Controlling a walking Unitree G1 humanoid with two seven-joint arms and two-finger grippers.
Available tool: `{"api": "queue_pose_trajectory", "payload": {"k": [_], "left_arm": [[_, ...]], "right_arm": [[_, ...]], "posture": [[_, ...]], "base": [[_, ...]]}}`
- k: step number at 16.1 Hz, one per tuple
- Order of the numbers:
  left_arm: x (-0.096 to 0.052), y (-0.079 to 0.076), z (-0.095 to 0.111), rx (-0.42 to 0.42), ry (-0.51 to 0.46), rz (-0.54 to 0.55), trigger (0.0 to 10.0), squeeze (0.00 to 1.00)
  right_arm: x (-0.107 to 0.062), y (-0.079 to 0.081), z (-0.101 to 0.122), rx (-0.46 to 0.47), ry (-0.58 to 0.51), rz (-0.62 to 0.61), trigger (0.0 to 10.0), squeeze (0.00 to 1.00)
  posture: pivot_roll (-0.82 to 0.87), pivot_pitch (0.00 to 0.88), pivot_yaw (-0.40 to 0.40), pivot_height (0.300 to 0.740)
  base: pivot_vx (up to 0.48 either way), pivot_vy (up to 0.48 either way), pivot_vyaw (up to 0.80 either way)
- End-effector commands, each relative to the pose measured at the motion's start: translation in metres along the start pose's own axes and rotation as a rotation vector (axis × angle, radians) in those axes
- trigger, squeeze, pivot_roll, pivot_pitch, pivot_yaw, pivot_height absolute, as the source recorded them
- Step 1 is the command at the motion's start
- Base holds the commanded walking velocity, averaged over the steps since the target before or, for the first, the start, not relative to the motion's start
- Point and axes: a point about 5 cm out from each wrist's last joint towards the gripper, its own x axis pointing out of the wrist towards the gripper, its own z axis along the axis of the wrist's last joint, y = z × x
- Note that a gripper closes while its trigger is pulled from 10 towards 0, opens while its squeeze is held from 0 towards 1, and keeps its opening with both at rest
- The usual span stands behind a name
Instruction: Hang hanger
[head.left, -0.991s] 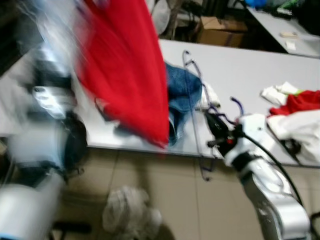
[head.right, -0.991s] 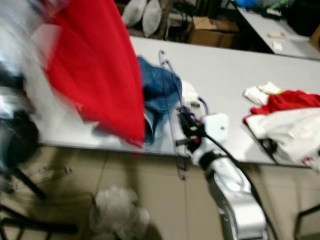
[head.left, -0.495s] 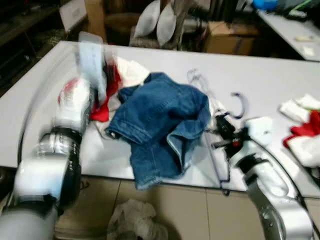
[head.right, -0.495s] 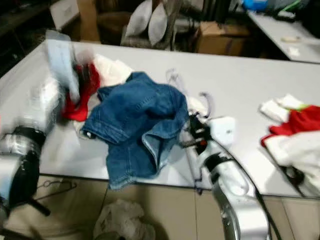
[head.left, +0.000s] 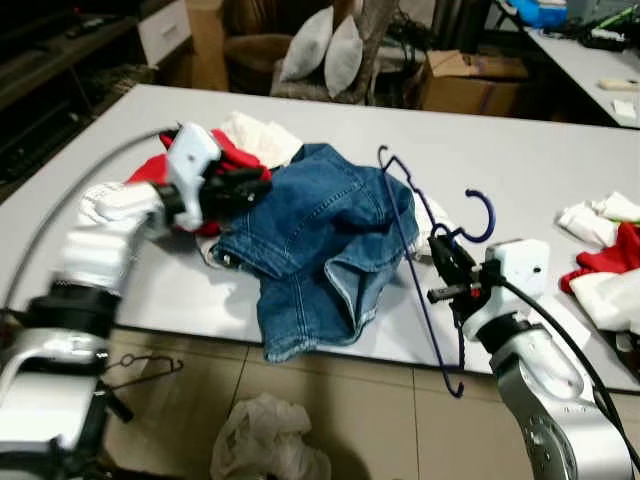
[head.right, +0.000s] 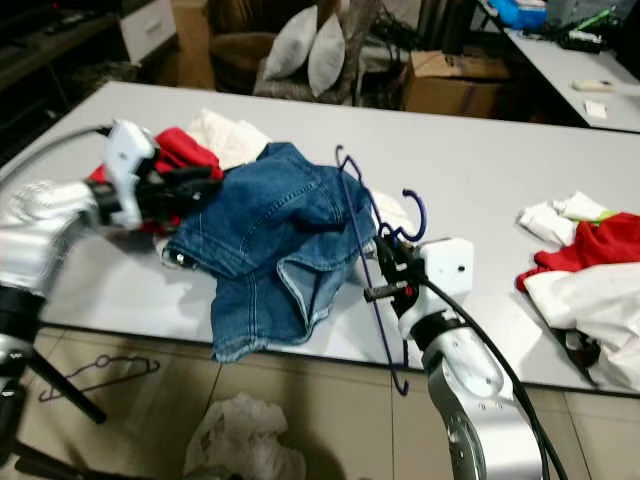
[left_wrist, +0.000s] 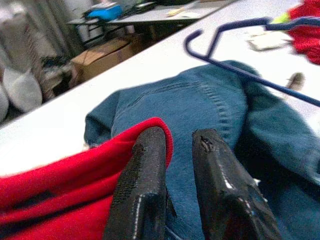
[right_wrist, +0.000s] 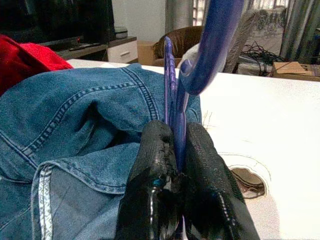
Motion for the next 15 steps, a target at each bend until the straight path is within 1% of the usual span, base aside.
{"api": "queue_pose_trajectory", "payload": {"k": [1,2,3,4,5,6,7,8,9,10,11,12,13,14,15], "left_arm": [[-0.014,0.002,0.011,0.052,0.021,-0.063,10.0,1.0],[-0.029,0.003,0.017,0.085,0.077,-0.09,10.0,1.0],[-0.041,0.003,0.024,0.087,0.107,-0.123,10.0,1.0],[-0.046,0.002,0.027,0.08,0.108,-0.134,10.0,1.0],[-0.054,0.004,0.036,0.075,0.076,-0.114,10.0,1.0],[-0.06,0.001,0.044,0.047,0.016,-0.115,10.0,0.0],[-0.061,-0.001,0.048,0.027,-0.027,-0.102,10.0,0.0],[-0.054,-0.005,0.059,-0.033,-0.196,0.016,10.0,0.0],[-0.051,-0.006,0.061,-0.039,-0.237,0.051,10.0,0.0],[-0.037,-0.011,0.059,-0.079,-0.33,0.186,10.0,0.0],[-0.022,-0.031,0.046,-0.157,-0.389,0.244,10.0,0.0],[-0.013,-0.049,0.031,-0.225,-0.385,0.284,10.0,0.0],[-0.009,-0.06,0.022,-0.254,-0.366,0.323,10.0,0.0],[-0.006,-0.069,0.016,-0.286,-0.353,0.357,10.0,0.0],[-0.006,-0.073,0.013,-0.307,-0.348,0.368,10.0,0.0]], "right_arm": [[0.0,-0.003,0.003,-0.01,-0.006,-0.009,10.0,0.0],[0.0,-0.004,0.003,-0.011,-0.006,-0.012,10.0,0.0],[-0.001,-0.005,0.004,-0.011,-0.005,-0.016,10.0,0.0],[-0.001,-0.005,0.003,-0.012,-0.005,-0.017,10.0,0.0],[-0.002,-0.005,0.004,-0.012,-0.008,-0.019,10.0,0.0],[-0.002,-0.005,0.006,-0.011,-0.012,-0.024,10.0,0.0],[-0.003,-0.005,0.006,-0.009,-0.013,-0.026,10.0,0.0],[-0.003,-0.004,0.008,-0.003,-0.019,-0.031,10.0,0.0],[-0.003,-0.004,0.008,-0.001,-0.021,-0.032,10.0,0.0],[-0.004,-0.003,0.009,0.002,-0.024,-0.039,10.0,0.0],[-0.004,-0.002,0.01,0.008,-0.026,-0.046,10.0,0.0],[-0.004,0.001,0.01,0.016,-0.028,-0.05,10.0,0.0],[-0.005,0.002,0.01,0.018,-0.027,-0.053,10.0,0.0],[-0.006,0.002,0.01,0.01,-0.019,-0.064,10.0,0.0],[-0.006,0.002,0.009,0.003,-0.015,-0.071,10.0,0.0]], "posture": [[0.0,0.0,0.003,0.74],[0.0,0.0,0.002,0.74],[-0.01,0.0,0.006,0.74],[-0.01,0.0,0.009,0.74],[-0.01,0.0,0.009,0.74],[-0.01,0.0,0.009,0.74],[-0.01,0.0,0.008,0.74],[0.0,0.0,0.007,0.74],[0.0,0.0,0.007,0.74],[0.0,0.0,0.002,0.74],[0.0,0.0,-0.01,0.74],[0.0,0.0,-0.017,0.74],[0.0,0.0,-0.022,0.74],[0.0,0.0,-0.026,0.74],[0.0,0.0,-0.026,0.74]], "base": [[0.0,0.0,0.0],[0.0,0.0,0.0],[0.0,0.0,0.0],[0.0,0.0,0.0],[0.0,0.0,0.0],[0.0,0.0,0.0],[0.0,0.0,0.0],[0.0,0.0,0.0],[0.0,0.0,0.0],[0.0,0.0,0.0],[0.0,0.0,0.0],[0.0,0.0,0.0],[0.0,0.0,0.0],[0.0,0.0,0.0],[0.0,0.0,0.0]]}}
